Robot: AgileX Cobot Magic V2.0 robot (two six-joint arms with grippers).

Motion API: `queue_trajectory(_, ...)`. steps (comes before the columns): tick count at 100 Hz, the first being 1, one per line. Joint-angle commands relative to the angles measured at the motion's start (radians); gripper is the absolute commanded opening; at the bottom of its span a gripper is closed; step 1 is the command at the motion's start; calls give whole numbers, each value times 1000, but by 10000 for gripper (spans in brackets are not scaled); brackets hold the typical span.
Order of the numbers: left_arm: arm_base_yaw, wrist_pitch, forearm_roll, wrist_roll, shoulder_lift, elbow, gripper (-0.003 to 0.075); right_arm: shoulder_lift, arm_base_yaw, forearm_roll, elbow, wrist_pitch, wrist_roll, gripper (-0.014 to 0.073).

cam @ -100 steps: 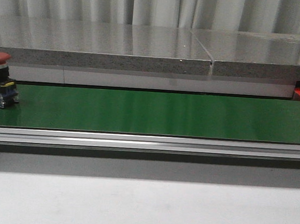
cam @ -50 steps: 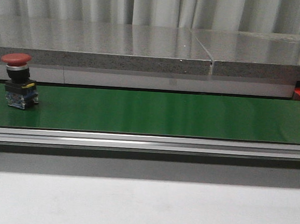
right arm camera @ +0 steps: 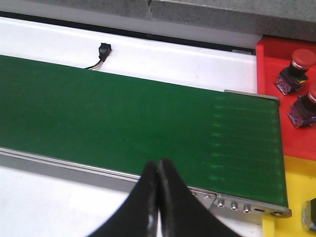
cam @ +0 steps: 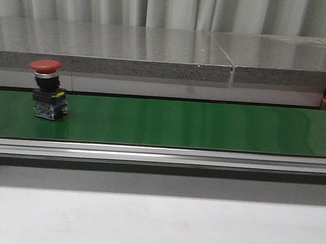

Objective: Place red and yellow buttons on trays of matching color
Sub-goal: 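Move the left gripper onto the yellow button and grasp it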

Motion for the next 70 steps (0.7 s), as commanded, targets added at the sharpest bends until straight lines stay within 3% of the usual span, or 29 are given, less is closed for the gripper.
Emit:
queue_trajectory(1,-14,-16,-25,1,-120,-30,-19,-4,2,9,-27,-55,-7,-67)
queue_trajectory(29,-111,116,-23,1,-281,-15,-19,-4,2,9,-27,-55,-7,-67)
queue_trajectory(70,-285,14,-21,25,-516,287,-19,-4,2,9,-27,-55,-7,-67)
